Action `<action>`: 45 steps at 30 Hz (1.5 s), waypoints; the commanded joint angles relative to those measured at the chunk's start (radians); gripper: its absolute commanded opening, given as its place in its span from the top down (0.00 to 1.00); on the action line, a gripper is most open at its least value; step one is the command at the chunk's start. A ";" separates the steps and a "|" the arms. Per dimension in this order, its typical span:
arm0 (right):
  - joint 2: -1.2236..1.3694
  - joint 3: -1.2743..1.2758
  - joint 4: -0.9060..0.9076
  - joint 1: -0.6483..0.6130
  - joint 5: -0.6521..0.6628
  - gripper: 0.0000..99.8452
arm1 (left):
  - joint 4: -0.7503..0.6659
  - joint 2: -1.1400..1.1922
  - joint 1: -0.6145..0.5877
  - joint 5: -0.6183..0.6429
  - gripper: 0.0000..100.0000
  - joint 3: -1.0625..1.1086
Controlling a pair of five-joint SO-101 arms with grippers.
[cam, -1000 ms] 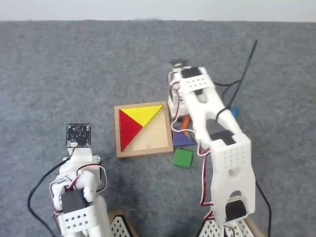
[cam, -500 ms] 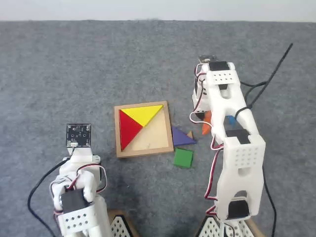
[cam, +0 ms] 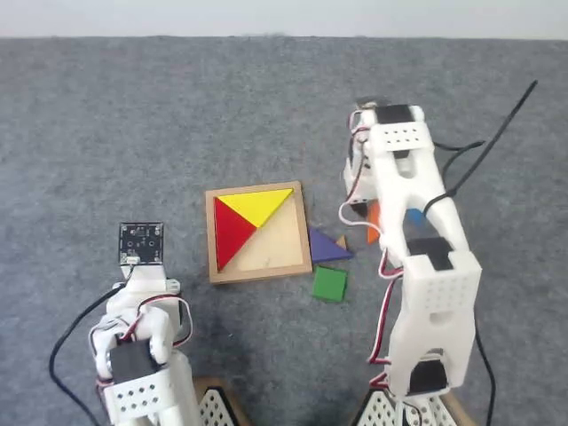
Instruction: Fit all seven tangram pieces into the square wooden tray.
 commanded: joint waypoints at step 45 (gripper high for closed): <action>-0.314 0.658 -0.526 -0.024 0.146 0.86 | 0.005 -0.018 -0.003 -0.009 0.98 -0.008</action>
